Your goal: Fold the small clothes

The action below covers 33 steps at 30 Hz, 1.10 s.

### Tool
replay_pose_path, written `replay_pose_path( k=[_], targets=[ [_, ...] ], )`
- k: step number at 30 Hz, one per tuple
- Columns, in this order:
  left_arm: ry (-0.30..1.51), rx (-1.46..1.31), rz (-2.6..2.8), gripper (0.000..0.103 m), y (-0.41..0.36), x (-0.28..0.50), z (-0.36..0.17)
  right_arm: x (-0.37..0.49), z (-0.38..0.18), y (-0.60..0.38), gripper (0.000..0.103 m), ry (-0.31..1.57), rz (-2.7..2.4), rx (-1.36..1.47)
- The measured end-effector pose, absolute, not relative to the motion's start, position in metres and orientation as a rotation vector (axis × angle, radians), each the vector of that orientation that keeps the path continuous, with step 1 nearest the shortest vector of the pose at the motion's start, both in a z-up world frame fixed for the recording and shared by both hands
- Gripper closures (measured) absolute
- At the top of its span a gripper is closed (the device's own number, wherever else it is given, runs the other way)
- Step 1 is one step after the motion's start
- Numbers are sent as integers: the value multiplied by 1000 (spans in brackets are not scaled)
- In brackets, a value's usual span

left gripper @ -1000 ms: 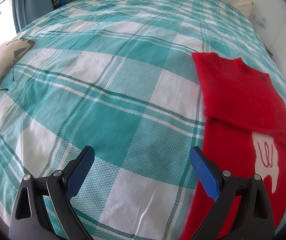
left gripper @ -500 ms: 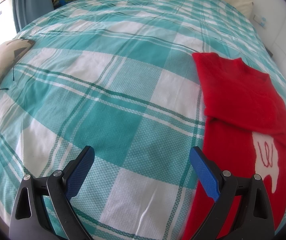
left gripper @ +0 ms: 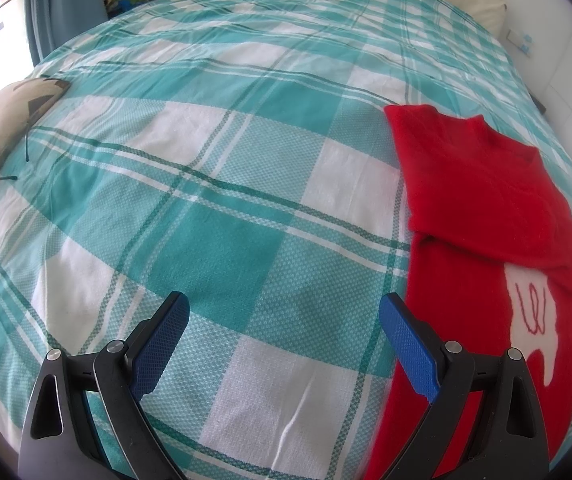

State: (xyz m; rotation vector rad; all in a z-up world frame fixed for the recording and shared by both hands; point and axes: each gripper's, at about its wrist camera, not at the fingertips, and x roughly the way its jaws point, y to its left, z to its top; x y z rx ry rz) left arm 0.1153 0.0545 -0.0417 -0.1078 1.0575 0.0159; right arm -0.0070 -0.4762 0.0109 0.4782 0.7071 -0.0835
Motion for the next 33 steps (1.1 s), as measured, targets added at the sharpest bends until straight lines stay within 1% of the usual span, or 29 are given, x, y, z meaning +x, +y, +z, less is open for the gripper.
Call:
replay_pose_path(
  k=[22, 33],
  targets=[
    [1050, -107, 18, 6, 56, 115, -40, -7, 10, -475, 36, 708, -83, 473],
    [1015, -46, 33, 6, 49, 113, -35, -7, 9, -476, 36, 710, -81, 468]
  ],
)
